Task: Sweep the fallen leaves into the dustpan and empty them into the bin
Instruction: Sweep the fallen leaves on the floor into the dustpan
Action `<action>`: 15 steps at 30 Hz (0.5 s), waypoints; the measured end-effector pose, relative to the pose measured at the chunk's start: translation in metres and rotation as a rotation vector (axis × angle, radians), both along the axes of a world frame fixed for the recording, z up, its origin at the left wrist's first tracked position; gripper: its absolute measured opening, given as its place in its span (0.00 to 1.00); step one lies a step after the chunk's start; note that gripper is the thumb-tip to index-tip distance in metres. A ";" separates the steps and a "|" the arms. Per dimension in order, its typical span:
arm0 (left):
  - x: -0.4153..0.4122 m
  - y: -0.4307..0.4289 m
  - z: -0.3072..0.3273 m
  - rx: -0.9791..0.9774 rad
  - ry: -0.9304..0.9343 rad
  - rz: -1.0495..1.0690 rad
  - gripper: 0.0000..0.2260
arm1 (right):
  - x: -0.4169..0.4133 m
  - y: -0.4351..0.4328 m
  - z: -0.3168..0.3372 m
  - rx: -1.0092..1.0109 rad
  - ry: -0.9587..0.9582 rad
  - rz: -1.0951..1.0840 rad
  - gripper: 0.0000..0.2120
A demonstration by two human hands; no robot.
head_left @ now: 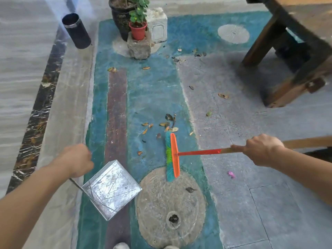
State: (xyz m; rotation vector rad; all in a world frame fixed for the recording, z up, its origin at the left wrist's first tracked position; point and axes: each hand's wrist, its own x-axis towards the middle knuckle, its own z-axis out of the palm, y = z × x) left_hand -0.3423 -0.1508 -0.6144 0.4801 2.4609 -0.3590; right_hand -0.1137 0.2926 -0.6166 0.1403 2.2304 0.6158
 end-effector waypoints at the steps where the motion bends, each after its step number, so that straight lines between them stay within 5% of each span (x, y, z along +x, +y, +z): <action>1: -0.003 0.003 -0.002 -0.007 0.005 -0.023 0.09 | 0.004 -0.002 -0.003 0.015 0.005 -0.032 0.34; 9: -0.016 0.028 -0.015 0.115 -0.078 -0.107 0.06 | 0.058 -0.024 -0.007 -0.049 0.188 -0.407 0.36; 15: -0.011 0.054 -0.005 0.155 -0.124 -0.323 0.08 | 0.104 -0.092 -0.025 -0.243 0.400 -1.048 0.24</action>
